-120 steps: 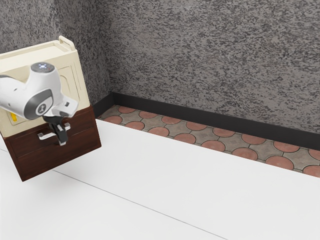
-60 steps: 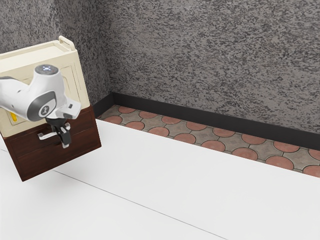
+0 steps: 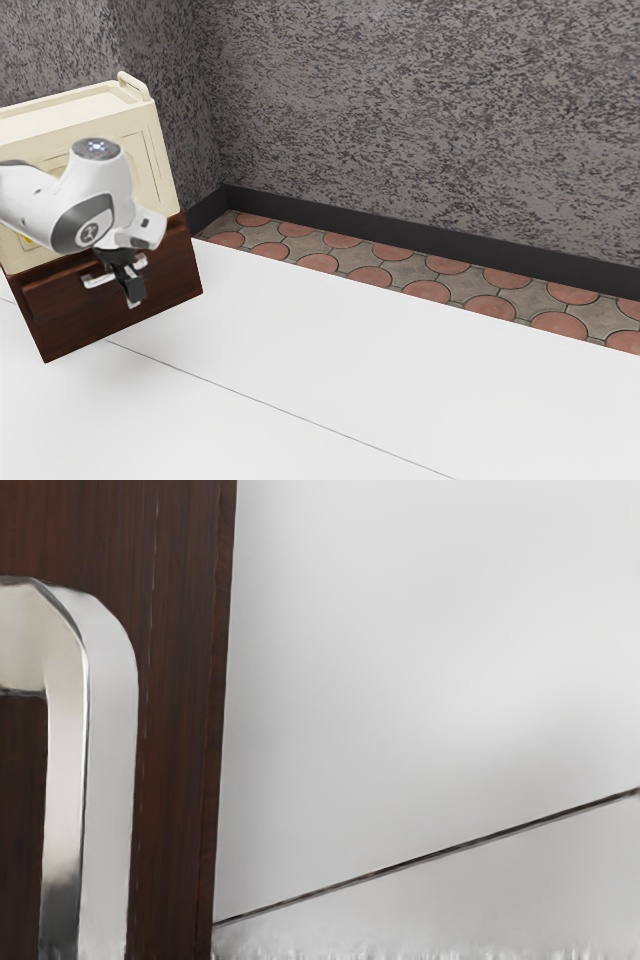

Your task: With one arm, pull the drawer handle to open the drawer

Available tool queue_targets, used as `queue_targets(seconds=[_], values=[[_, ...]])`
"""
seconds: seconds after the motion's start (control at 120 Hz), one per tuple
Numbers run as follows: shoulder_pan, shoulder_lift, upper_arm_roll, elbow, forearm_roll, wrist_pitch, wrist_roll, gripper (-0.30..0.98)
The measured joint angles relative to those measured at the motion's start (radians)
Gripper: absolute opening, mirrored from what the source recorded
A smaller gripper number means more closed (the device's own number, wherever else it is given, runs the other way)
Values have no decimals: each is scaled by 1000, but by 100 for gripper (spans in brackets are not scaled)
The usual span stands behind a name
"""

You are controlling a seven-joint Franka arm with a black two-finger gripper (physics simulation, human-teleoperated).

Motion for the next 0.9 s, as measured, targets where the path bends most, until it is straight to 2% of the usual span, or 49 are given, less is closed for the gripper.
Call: queue_targets(seconds=[0.592, 0.9], values=[[5, -93, -74, -128, -25, 47, -51, 69], [-5, -161, -134, -200, -51, 76, -74, 64]])
